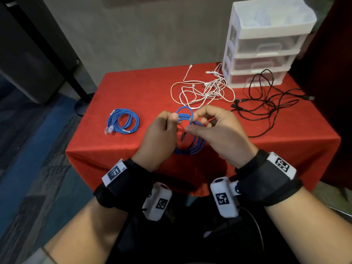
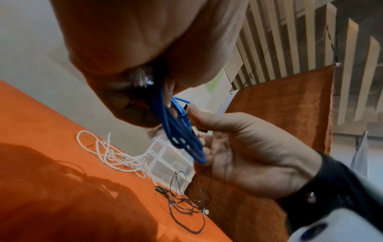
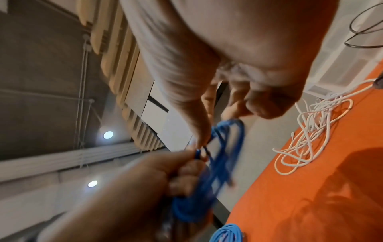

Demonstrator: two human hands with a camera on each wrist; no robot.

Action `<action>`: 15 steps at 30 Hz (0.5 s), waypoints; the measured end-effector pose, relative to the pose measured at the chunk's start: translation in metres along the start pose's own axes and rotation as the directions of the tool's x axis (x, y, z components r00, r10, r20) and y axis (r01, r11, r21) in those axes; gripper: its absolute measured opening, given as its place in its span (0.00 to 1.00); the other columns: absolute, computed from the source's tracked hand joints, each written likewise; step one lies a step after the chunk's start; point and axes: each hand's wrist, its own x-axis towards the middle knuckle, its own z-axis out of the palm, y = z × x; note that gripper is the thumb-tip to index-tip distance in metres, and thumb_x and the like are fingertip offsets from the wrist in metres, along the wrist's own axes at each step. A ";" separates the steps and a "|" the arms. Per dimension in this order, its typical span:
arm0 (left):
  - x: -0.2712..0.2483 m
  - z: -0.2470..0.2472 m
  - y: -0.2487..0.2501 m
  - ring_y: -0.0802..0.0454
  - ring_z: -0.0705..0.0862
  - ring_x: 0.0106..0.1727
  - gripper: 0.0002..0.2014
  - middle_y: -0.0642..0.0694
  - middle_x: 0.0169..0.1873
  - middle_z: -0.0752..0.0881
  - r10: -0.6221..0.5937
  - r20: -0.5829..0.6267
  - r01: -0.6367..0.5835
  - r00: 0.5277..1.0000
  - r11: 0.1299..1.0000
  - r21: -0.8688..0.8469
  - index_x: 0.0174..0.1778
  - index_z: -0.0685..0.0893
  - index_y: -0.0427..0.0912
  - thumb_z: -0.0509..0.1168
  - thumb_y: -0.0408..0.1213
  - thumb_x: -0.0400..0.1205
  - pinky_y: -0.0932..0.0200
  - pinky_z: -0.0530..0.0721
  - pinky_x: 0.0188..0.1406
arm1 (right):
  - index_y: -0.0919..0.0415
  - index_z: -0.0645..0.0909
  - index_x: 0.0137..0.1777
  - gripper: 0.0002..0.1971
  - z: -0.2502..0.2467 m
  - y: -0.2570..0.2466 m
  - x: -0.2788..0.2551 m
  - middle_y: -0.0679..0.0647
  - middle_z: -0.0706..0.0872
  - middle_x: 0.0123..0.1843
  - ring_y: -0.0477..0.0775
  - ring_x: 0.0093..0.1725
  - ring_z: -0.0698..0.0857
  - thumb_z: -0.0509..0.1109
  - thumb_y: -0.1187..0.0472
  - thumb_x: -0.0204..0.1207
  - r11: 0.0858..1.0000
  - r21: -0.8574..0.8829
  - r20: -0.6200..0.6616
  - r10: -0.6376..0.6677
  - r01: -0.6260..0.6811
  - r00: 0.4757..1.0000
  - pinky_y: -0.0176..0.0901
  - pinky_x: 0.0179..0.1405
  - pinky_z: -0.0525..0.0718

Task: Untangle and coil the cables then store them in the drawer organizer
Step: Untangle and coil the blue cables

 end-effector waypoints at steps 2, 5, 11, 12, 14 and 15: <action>-0.001 0.002 0.005 0.56 0.69 0.23 0.14 0.58 0.21 0.74 -0.067 0.036 0.071 0.997 0.990 -0.125 0.43 0.78 0.45 0.56 0.50 0.88 0.47 0.72 0.30 | 0.54 0.85 0.44 0.11 0.003 0.002 0.000 0.50 0.77 0.46 0.41 0.36 0.72 0.84 0.64 0.68 0.988 -0.138 -0.108 -0.080 0.065 0.991 0.37 0.40 0.74; -0.006 0.003 0.019 0.60 0.67 0.22 0.14 0.59 0.21 0.71 -0.102 0.104 0.126 0.989 0.958 -0.259 0.42 0.76 0.46 0.54 0.42 0.93 0.48 0.75 0.33 | 0.56 0.75 0.53 0.17 0.004 0.003 0.000 0.54 0.81 0.48 0.38 0.35 0.74 0.76 0.72 0.72 0.994 -0.007 -0.105 -0.106 0.105 0.989 0.36 0.39 0.74; -0.008 -0.006 0.031 0.58 0.66 0.24 0.14 0.56 0.23 0.68 -0.087 0.131 0.129 0.988 0.924 -0.360 0.42 0.76 0.45 0.53 0.40 0.93 0.56 0.78 0.27 | 0.69 0.80 0.57 0.09 0.001 0.002 0.001 0.58 0.85 0.41 0.53 0.41 0.81 0.70 0.65 0.82 0.997 0.069 0.199 0.003 -0.017 0.980 0.50 0.47 0.78; -0.005 -0.011 0.029 0.58 0.66 0.23 0.14 0.54 0.24 0.68 -0.097 0.108 0.130 0.989 0.921 -0.367 0.44 0.77 0.43 0.54 0.41 0.93 0.57 0.78 0.27 | 0.70 0.79 0.54 0.13 -0.003 0.003 0.001 0.58 0.81 0.37 0.54 0.37 0.77 0.71 0.58 0.82 0.999 0.031 0.213 0.014 -0.021 0.977 0.51 0.42 0.76; 0.004 -0.023 0.024 0.59 0.66 0.23 0.14 0.53 0.27 0.69 -0.131 0.076 0.150 0.988 0.915 -0.374 0.43 0.77 0.43 0.55 0.41 0.93 0.57 0.78 0.29 | 0.69 0.78 0.49 0.20 -0.013 0.002 0.002 0.60 0.77 0.33 0.55 0.31 0.71 0.73 0.49 0.82 0.999 -0.028 0.229 0.024 -0.018 0.973 0.48 0.32 0.71; 0.006 -0.027 0.020 0.59 0.66 0.23 0.14 0.53 0.28 0.70 -0.146 0.076 0.164 0.986 0.913 -0.374 0.41 0.77 0.45 0.56 0.41 0.93 0.57 0.77 0.29 | 0.68 0.79 0.48 0.19 -0.019 0.002 0.002 0.59 0.79 0.32 0.54 0.30 0.70 0.73 0.49 0.83 0.999 -0.047 0.237 0.024 -0.013 0.971 0.46 0.29 0.69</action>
